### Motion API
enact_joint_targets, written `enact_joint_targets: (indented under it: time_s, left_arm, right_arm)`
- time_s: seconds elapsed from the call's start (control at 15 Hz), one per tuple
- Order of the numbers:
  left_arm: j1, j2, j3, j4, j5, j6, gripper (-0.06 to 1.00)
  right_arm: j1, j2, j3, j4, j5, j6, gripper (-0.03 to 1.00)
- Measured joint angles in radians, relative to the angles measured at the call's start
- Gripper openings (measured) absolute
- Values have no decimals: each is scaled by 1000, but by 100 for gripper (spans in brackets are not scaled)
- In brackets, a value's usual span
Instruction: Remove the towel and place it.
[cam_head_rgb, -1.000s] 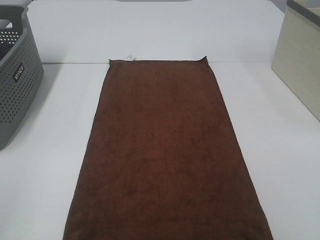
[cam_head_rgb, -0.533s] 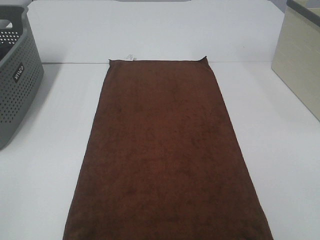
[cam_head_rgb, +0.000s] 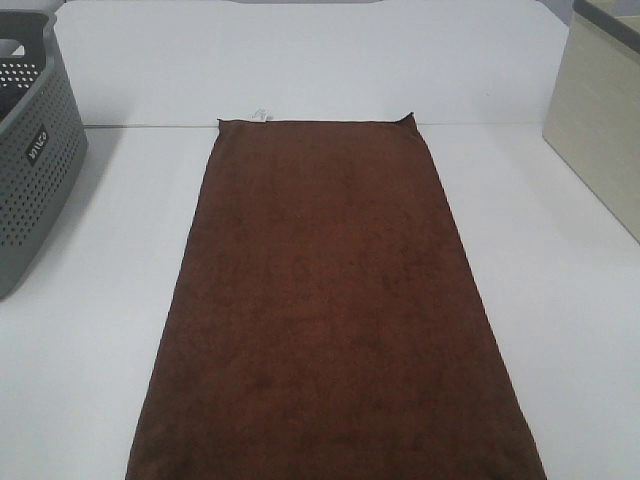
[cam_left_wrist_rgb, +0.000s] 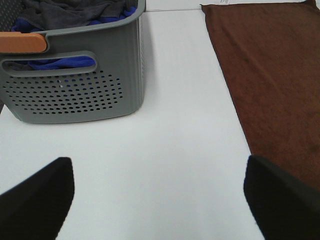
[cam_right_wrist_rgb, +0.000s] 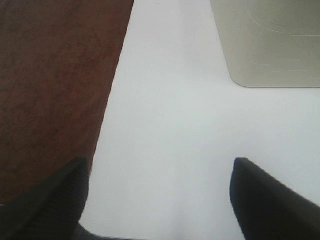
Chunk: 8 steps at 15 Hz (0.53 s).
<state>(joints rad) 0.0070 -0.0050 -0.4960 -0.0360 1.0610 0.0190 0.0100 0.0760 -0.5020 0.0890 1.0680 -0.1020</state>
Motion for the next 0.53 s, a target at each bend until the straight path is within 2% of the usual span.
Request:
enact_joint_targets:
  time_s: [0.53]
  left_arm:
    - [0, 0, 1, -23, -9, 4, 85]
  right_arm:
    - [24, 0, 0, -23, 0, 0, 75]
